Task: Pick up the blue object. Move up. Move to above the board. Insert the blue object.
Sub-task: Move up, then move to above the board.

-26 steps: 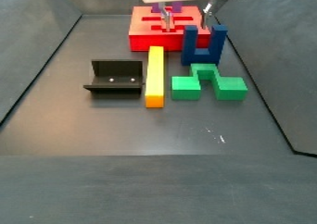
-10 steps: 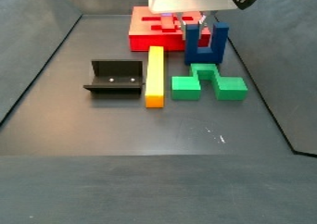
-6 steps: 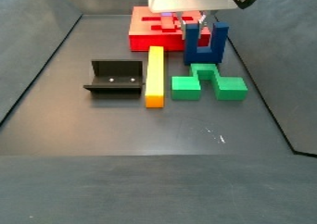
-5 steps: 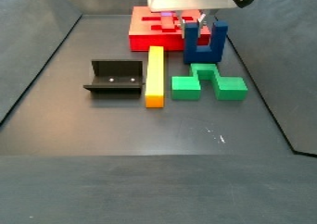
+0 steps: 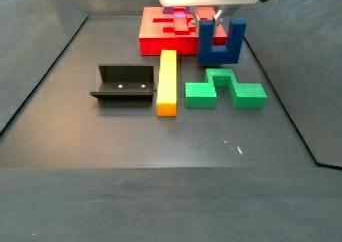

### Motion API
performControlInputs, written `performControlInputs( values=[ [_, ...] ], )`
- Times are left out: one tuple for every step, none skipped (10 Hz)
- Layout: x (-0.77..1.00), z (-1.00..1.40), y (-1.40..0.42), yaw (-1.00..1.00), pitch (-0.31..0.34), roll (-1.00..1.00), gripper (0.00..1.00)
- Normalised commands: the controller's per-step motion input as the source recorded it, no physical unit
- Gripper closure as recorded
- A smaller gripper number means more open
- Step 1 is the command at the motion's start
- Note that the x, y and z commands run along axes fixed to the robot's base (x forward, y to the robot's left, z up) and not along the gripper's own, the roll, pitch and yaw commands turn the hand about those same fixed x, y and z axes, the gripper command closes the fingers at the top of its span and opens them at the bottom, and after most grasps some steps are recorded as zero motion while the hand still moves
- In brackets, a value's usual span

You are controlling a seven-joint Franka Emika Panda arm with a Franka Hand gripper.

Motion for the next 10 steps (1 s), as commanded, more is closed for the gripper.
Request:
performControlInputs(
  values=[
    [-0.10,0.76,-0.04,-0.06,0.050,0.00,1.00],
    [-0.12,0.65,-0.04,-0.06,0.071,-0.01,1.00],
    [-0.03,0.21,0.00,-0.03,0.035,-0.07,1.00],
    [0.00,1.40,0.00,0.00,0.000,0.00,1.00],
    [-0.02,1.40,0.00,0.01,0.025,0.01,1.00],
    [-0.05,1.40,-0.01,0.00,0.033,-0.01,1.00],
    [-0.02,1.40,0.01,0.00,0.004,-0.04,1.00],
    [0.04,0.94,0.00,0.00,0.067,-0.03,1.00],
    [0.03,0.61,0.00,-0.01,0.086,-0.03,1.00],
    [0.03,0.34,0.01,0.00,0.066,-0.04,1.00]
  ],
)
